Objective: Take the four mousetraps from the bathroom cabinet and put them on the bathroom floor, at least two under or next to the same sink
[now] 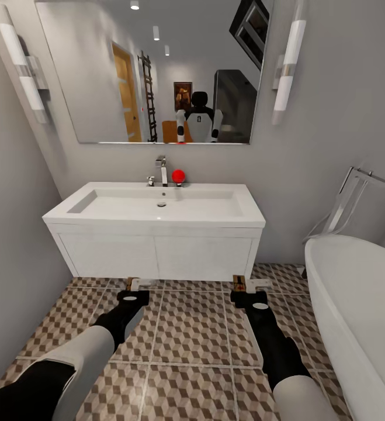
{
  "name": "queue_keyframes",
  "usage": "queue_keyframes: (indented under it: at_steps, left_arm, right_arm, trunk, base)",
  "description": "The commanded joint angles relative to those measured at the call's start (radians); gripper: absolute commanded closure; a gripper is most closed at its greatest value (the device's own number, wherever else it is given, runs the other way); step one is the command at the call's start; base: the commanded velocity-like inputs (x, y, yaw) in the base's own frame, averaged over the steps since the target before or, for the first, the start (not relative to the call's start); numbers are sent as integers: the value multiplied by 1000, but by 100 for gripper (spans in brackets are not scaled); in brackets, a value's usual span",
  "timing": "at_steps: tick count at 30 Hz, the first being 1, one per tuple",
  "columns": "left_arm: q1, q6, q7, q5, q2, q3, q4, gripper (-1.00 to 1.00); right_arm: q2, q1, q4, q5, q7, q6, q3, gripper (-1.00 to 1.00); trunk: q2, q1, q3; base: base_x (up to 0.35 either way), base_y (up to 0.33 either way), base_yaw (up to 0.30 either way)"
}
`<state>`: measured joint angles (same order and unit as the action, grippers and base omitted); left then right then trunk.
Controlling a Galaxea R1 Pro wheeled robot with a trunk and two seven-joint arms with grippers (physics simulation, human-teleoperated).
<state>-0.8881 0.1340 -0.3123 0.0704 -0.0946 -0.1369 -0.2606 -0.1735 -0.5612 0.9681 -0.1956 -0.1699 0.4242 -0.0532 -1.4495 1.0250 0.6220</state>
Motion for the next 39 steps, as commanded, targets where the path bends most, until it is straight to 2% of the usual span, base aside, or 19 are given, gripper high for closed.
queue_keyframes:
  at_steps: [1, 5, 9, 14, 22, 39]
  left_arm:
    - [0, 8, -8, 5, 0, -9, 0, 100]
    - [0, 8, -8, 5, -5, -9, 2, 100]
    - [0, 9, -7, 5, -8, -9, 11, 100]
    - [0, 8, -7, 5, -8, -9, 15, 100]
    - [0, 7, -7, 5, -8, -9, 15, 100]
    - [0, 7, -5, 5, -9, -9, 17, 100]
  right_arm:
    - [-1, 0, 2, -5, 3, 5, -1, 100]
    - [-1, 0, 4, -7, 3, 5, 17, 100]
    - [-1, 0, 6, -6, 3, 7, 37, 100]
    - [-1, 0, 6, -5, 3, 7, 41, 100]
    - [-1, -1, 6, -5, 3, 6, 41, 100]
    - [-1, 0, 4, -4, 3, 2, 41, 100]
  trunk:
    - [-1, 0, 1]
    - [-1, 0, 1]
    - [-29, 15, 17]
    - [-64, 34, 40]
    - [-64, 34, 53]
    - [-183, 100, 133]
  base:
    - [0, 0, 0]
    - [0, 0, 0]
    - [0, 0, 0]
    - [0, 0, 0]
    - [0, 0, 0]
    - [0, 0, 0]
